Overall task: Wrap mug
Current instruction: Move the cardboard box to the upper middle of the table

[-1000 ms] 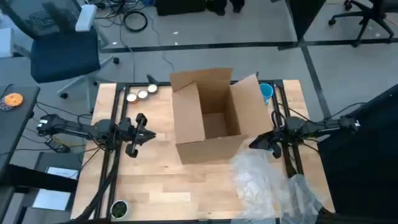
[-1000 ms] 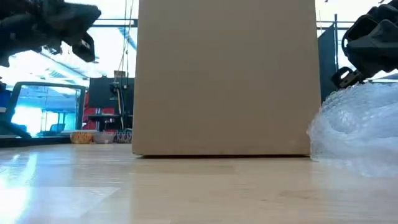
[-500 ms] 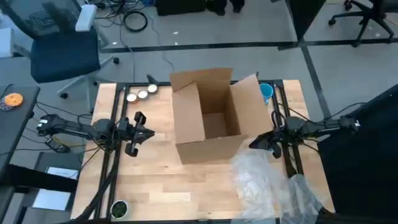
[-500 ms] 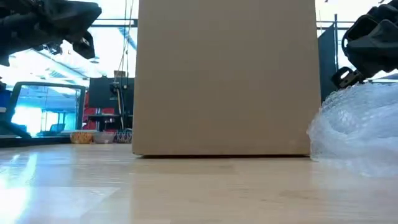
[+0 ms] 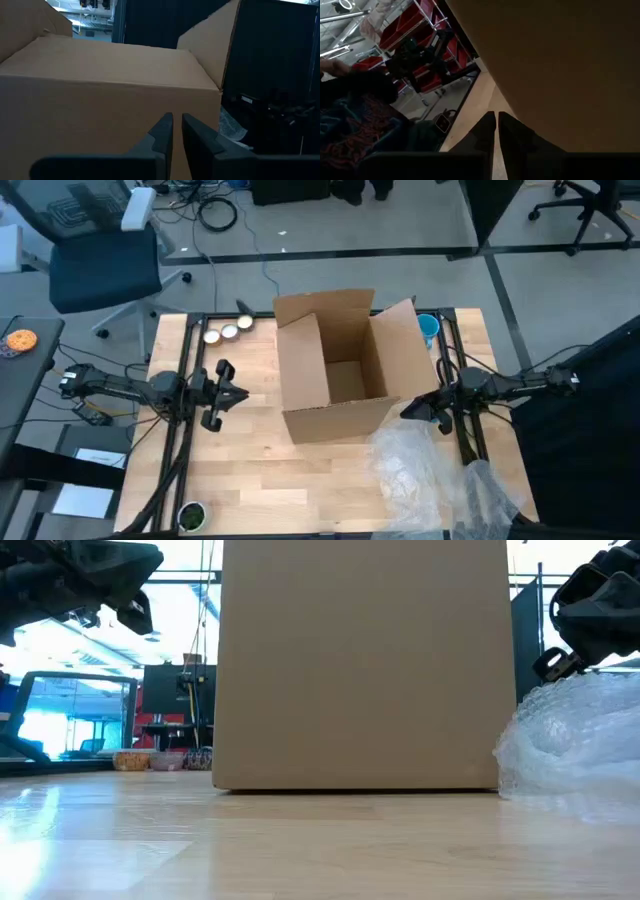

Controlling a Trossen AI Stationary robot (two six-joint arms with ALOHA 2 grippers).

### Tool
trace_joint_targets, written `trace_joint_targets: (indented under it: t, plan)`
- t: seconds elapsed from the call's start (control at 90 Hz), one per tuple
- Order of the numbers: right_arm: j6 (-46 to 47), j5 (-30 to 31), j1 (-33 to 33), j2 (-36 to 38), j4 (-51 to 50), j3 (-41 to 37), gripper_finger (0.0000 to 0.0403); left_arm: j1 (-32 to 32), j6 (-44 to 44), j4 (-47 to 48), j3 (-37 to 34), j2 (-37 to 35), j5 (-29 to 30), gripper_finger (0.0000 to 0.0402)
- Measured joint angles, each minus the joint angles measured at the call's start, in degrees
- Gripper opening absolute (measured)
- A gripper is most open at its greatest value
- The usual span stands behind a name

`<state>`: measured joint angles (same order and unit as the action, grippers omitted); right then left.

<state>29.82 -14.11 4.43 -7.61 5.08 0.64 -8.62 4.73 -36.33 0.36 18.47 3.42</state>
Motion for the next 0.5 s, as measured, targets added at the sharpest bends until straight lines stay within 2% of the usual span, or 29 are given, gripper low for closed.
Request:
trace_joint_targets:
  t: [0.5]
  plan:
    - [0.07,-0.61,0.0,-0.01,0.04,-0.01,0.0002,0.0,0.03,-0.13,0.0,0.01,0.02,0.0026]
